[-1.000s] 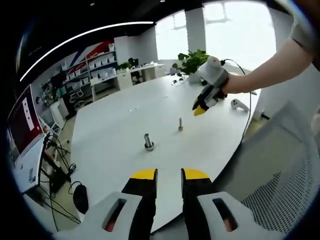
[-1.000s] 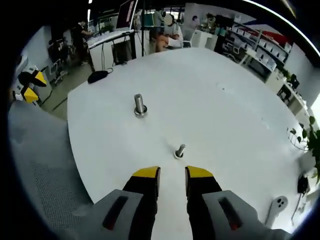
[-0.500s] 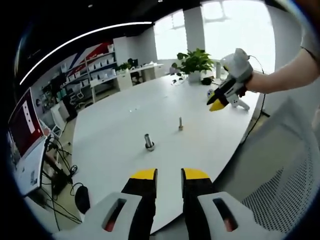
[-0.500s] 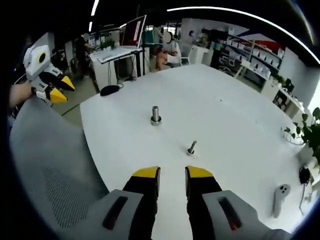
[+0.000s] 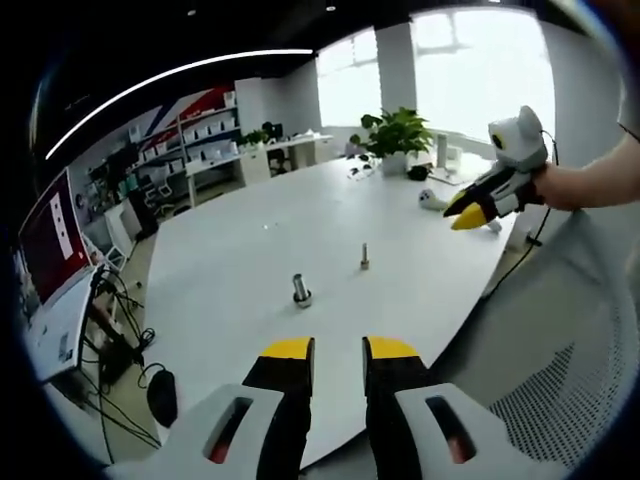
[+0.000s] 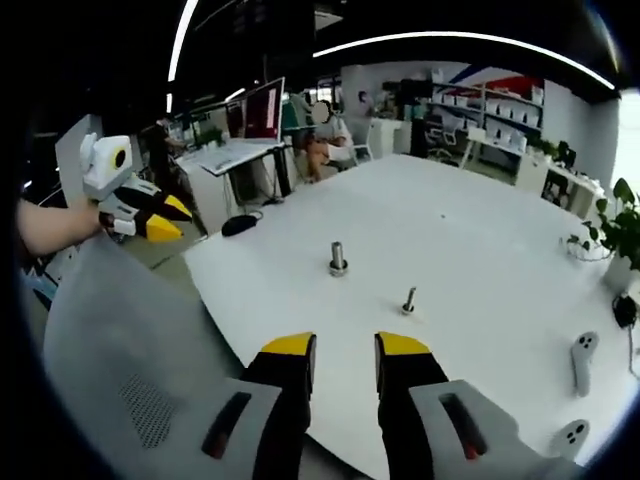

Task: Place the washer onto the threaded stud by aligning its center hole with the stud, sliding it down to the base, and recovering from edge contact or off-axis alignment until the washer reaches the visible bottom stop.

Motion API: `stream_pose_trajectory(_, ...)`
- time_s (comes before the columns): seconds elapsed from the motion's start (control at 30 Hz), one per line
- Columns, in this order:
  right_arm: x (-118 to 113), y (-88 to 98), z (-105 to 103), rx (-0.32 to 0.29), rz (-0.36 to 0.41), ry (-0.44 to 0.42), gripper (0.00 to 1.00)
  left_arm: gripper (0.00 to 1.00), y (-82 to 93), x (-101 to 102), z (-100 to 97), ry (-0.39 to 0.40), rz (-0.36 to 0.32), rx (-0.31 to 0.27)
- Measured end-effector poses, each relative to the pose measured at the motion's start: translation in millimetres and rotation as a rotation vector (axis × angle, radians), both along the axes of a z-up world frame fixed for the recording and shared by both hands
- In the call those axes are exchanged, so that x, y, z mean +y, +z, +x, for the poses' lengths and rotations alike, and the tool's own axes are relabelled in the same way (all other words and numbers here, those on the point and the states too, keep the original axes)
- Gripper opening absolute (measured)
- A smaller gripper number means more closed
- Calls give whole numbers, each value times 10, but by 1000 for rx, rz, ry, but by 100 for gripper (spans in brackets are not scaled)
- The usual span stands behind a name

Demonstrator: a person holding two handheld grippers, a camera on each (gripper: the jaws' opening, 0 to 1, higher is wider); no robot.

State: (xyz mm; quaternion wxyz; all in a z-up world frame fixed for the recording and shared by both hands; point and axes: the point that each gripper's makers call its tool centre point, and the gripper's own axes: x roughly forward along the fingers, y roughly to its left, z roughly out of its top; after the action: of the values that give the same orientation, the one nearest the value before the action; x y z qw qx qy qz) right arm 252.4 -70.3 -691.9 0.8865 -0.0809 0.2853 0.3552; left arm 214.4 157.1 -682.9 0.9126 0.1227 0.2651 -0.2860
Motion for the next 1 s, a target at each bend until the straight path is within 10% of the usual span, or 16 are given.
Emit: stream_pose_trajectory(1.0, -120, 124, -193, -76, 40, -89, 32, 18, 3, 38, 13, 34, -5, 1)
